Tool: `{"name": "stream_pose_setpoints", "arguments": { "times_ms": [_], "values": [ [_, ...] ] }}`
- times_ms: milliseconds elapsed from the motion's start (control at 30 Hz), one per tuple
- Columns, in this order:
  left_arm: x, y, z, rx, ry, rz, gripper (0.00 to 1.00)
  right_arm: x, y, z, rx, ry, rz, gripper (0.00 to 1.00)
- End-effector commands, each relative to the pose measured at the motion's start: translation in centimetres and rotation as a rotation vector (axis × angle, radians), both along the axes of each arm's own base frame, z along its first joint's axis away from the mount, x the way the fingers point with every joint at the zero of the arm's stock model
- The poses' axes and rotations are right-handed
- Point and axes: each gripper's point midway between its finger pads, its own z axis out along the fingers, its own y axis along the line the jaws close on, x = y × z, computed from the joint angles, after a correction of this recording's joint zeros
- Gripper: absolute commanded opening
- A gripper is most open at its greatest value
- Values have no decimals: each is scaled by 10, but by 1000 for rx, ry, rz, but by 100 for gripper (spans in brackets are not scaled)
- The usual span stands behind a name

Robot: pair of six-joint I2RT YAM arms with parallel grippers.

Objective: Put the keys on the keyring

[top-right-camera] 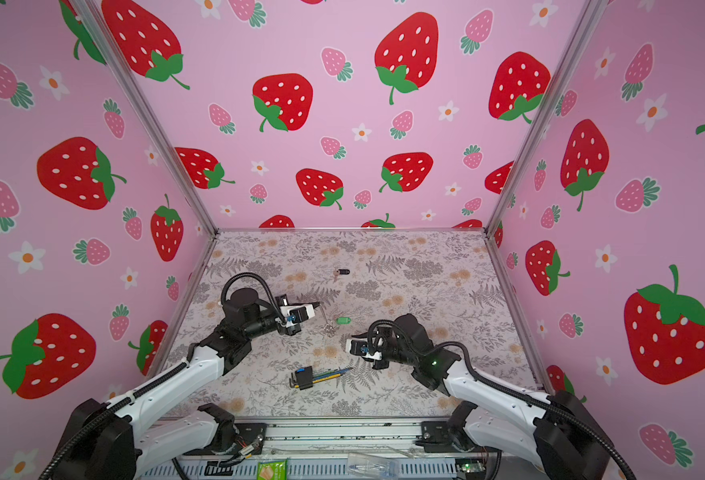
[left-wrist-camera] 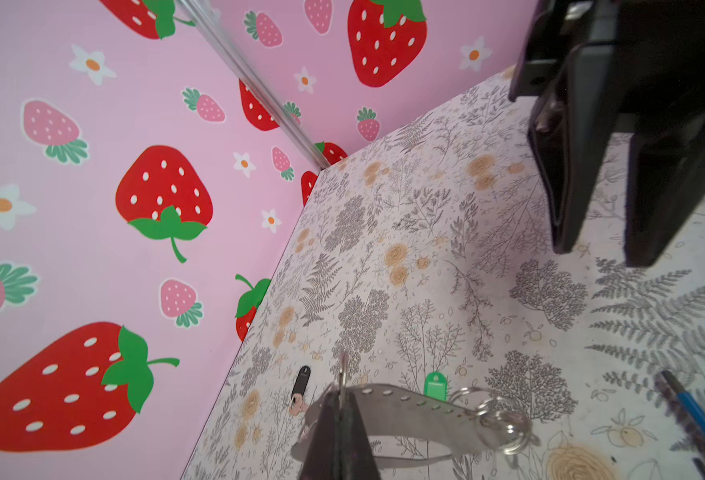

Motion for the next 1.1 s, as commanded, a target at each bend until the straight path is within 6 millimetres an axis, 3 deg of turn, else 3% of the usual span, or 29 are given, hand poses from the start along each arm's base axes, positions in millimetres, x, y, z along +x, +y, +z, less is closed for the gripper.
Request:
{"name": "stream_pose_setpoints", "arguments": {
  "times_ms": [0,100,267,400,600,833,1067],
  "values": [
    [3,6,11,-57,-18,-10,0,11,12,-5,-21,40,-30,31],
    [13,20,11,-72,-7,46,0,30,23,-15,-62,75,-81,30],
    [30,39,8,-56,-21,172,0,79,45,-18,-42,290,-252,28],
    [40,55,15,-75,-36,260,0,103,61,-28,-56,460,-316,27],
    [45,66,18,-87,-35,319,0,138,69,-45,-40,738,-444,23],
    [43,65,22,-107,-34,308,0,149,72,-80,-133,902,-584,23],
    [42,62,19,-109,-22,286,0,149,76,-95,-169,958,-604,22]
  ]
}}
